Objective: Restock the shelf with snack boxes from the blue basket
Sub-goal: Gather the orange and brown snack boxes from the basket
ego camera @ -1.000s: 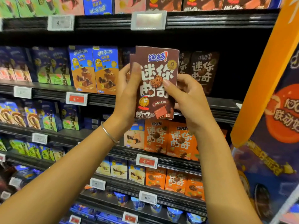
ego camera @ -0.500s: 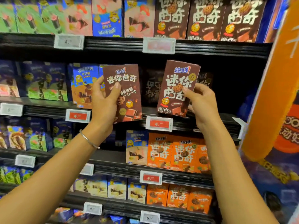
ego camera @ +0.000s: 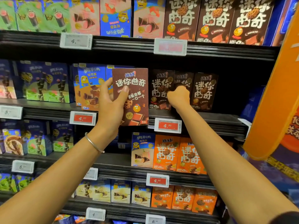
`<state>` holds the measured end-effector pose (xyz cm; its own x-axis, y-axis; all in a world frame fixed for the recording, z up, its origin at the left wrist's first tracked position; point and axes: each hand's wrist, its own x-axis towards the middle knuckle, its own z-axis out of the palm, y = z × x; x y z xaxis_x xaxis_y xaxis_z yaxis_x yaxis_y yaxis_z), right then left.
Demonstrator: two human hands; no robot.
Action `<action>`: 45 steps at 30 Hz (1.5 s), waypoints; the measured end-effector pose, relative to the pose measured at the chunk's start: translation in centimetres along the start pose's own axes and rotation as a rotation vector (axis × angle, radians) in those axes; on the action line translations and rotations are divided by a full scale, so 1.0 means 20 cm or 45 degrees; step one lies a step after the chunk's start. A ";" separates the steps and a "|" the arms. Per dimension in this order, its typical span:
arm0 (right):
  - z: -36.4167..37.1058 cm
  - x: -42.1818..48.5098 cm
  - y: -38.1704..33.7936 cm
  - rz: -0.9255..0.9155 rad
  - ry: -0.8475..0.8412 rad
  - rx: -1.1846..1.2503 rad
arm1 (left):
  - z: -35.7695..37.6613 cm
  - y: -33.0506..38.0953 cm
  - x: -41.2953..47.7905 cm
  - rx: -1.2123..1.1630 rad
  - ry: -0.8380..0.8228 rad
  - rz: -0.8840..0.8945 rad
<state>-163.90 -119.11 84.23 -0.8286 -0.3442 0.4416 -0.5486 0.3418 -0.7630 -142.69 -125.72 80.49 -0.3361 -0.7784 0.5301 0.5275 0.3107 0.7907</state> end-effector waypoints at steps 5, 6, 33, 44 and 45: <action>0.04 -0.01 -0.02 0.005 0.022 -0.053 | 0.01 0.00 -0.01 -0.005 -0.026 -0.033; 0.04 -0.01 -0.02 0.011 0.022 -0.050 | 0.01 0.00 -0.01 -0.004 -0.028 -0.036; -0.37 -0.36 0.12 -0.350 -0.237 0.668 | 0.44 -0.03 -0.02 -0.133 -0.204 -0.023; -0.44 0.07 0.46 -0.107 0.076 0.471 | 0.62 -0.03 0.28 1.298 -0.572 0.498; -0.43 0.09 0.48 -0.096 0.106 0.418 | 0.63 -0.02 0.32 1.430 -0.620 0.520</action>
<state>-171.68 -109.04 81.77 -0.8007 -0.2804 0.5294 -0.5549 0.0141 -0.8318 -154.78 -123.92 87.42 -0.6802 -0.3149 0.6619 -0.2031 0.9486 0.2426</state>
